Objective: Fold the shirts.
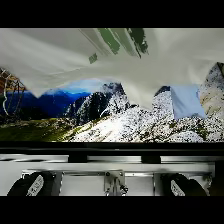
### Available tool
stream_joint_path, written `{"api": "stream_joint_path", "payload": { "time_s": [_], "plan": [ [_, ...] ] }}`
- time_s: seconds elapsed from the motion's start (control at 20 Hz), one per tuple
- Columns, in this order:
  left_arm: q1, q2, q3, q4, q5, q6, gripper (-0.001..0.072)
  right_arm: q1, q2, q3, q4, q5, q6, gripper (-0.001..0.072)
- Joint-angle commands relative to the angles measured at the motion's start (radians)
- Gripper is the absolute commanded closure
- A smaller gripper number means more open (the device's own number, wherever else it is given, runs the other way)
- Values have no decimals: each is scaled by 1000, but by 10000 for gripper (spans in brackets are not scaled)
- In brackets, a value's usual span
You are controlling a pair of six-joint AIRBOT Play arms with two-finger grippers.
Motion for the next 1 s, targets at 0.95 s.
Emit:
{"api": "stream_joint_path", "payload": {
  "time_s": [0.95],
  "plan": [
    [-2,-360,-666,168,-27,-90,673,4,-692,-204,-126,-251,193,654]
  ]
}}
